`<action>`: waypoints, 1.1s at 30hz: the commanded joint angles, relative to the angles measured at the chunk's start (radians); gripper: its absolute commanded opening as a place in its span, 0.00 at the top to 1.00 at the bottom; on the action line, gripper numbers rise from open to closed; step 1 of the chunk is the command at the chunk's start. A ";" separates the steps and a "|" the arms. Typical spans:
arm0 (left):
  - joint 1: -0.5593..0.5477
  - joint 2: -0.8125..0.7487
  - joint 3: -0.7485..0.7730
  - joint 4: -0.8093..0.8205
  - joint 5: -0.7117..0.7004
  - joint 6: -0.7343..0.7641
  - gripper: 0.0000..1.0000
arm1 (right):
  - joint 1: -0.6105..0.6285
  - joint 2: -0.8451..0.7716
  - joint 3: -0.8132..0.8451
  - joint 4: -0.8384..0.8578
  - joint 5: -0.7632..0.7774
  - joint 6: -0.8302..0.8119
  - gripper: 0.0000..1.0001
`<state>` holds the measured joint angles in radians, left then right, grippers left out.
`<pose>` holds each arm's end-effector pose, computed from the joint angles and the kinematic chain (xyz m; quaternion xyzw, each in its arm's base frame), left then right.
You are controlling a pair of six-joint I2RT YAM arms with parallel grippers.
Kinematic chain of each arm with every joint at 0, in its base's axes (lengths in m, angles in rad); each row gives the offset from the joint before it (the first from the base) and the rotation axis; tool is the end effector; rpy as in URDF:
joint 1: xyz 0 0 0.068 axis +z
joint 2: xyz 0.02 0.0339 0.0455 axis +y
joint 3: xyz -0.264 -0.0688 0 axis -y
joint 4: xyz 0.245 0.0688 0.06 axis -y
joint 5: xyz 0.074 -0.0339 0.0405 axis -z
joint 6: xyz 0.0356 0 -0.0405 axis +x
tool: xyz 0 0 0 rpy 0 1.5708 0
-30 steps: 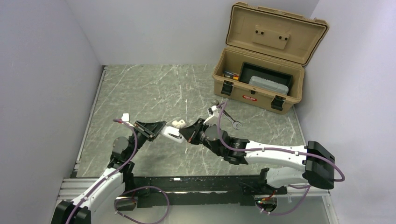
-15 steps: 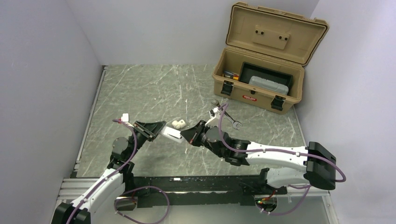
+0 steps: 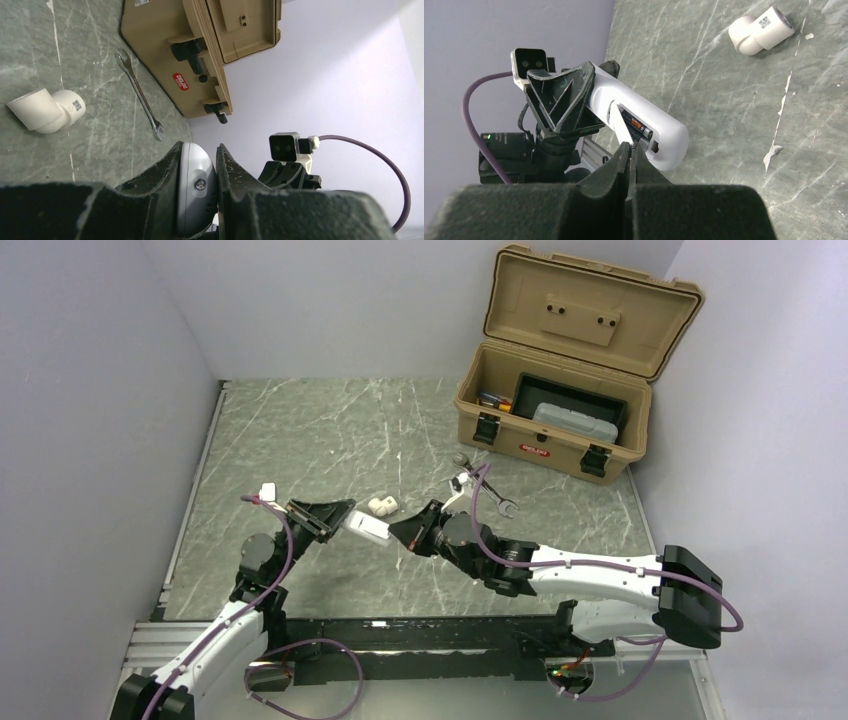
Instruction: Load the batteries into the remote control
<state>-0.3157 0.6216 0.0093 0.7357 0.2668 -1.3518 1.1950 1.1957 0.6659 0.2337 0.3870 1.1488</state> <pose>0.1377 -0.0548 0.1889 -0.2384 0.6195 -0.6091 0.4340 0.1106 0.2437 0.2559 0.0962 0.7911 0.4781 0.3692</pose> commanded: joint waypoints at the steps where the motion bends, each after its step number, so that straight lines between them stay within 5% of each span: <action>1: -0.003 -0.002 -0.097 0.068 0.007 -0.011 1.00 | 0.005 0.011 0.002 0.029 -0.015 0.016 1.00; 23: -0.001 -0.007 -0.106 0.073 0.013 -0.013 1.00 | 0.001 -0.003 -0.094 0.202 -0.017 0.105 1.00; 33: -0.003 -0.002 -0.103 0.076 0.016 -0.010 1.00 | 0.000 -0.038 -0.086 0.155 0.017 0.075 1.00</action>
<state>-0.3149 0.6216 0.0093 0.7372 0.2646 -1.3514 1.1946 1.1809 0.5606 0.3904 0.3843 1.2381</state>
